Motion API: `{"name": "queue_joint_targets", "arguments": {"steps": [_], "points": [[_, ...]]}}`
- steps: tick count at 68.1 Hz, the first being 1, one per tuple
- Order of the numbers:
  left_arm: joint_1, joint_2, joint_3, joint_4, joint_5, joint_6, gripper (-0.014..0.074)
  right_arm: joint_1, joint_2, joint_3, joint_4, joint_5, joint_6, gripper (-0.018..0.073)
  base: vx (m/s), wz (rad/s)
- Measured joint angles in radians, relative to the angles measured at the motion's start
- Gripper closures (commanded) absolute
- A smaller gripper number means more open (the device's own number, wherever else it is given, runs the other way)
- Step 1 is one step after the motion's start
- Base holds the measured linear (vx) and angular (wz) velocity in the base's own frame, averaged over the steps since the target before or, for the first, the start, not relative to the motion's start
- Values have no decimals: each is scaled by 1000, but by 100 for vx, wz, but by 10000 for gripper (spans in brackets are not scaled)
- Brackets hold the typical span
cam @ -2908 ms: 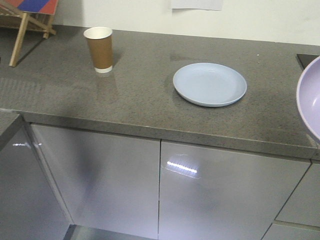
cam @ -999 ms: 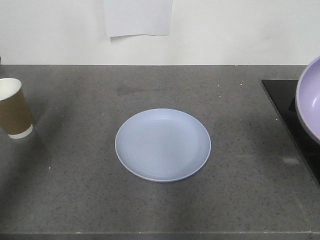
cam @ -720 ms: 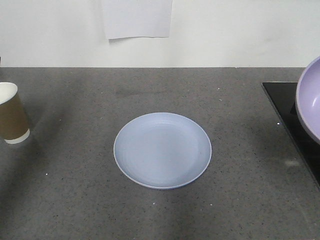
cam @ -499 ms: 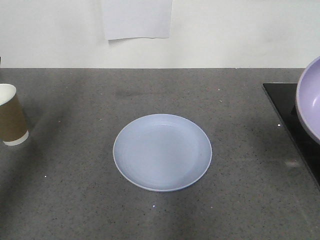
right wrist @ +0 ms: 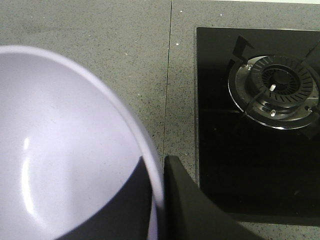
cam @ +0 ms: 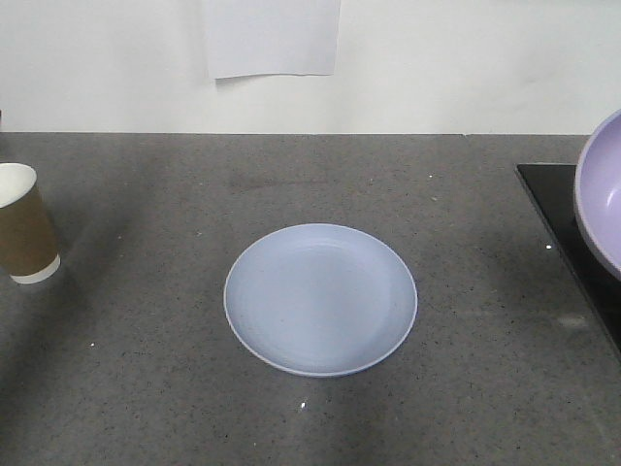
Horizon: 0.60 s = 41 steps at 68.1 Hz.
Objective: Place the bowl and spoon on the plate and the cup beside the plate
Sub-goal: 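Align the base in front of the light blue plate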
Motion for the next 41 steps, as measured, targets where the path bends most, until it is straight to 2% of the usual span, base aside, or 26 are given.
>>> {"name": "queue_joint_targets", "arguments": {"steps": [41], "points": [[0, 0, 0, 0, 0, 0, 603, 0, 0, 0, 0, 0, 0, 566, 2, 6]]}}
